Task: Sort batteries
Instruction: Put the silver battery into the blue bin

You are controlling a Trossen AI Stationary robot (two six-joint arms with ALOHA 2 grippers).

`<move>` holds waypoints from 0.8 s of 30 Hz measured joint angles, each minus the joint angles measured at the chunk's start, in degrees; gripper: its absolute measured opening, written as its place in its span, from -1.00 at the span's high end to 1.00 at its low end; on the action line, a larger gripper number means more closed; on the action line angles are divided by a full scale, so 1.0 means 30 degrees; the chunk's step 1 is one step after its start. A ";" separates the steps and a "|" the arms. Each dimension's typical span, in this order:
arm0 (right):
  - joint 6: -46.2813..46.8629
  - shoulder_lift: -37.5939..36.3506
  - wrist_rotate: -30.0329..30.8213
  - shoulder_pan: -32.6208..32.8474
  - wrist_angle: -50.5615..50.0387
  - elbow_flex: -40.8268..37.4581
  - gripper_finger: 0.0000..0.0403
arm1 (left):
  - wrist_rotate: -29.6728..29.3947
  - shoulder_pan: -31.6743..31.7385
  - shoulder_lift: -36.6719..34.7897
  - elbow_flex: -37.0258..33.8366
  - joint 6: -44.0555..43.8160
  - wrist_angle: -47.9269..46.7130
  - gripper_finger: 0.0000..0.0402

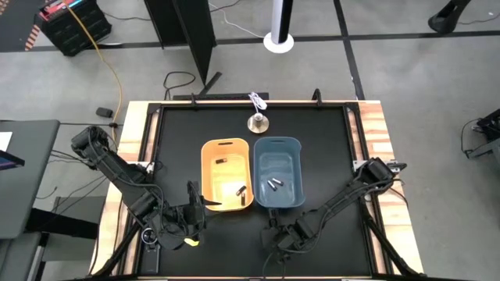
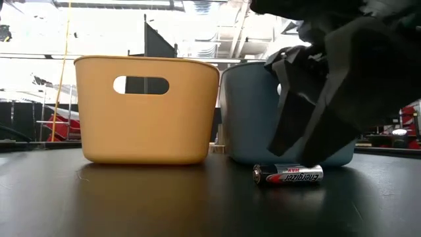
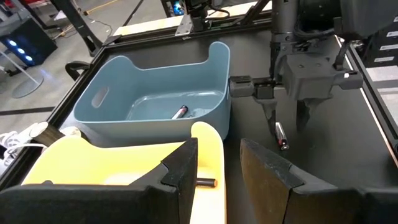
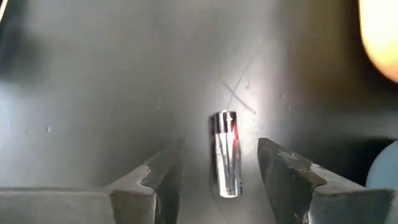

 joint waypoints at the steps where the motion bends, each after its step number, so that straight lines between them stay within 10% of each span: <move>1: -0.0012 0.0000 0.0000 -0.0045 0.0029 0.0000 -0.05 | 0.0000 0.0000 0.0000 0.0000 -0.0006 0.0000 0.42; 24: 0.0369 0.1010 0.0308 0.0048 0.0712 0.0044 0.07 | -0.0007 -0.0007 0.0000 0.0000 0.0004 0.0011 0.42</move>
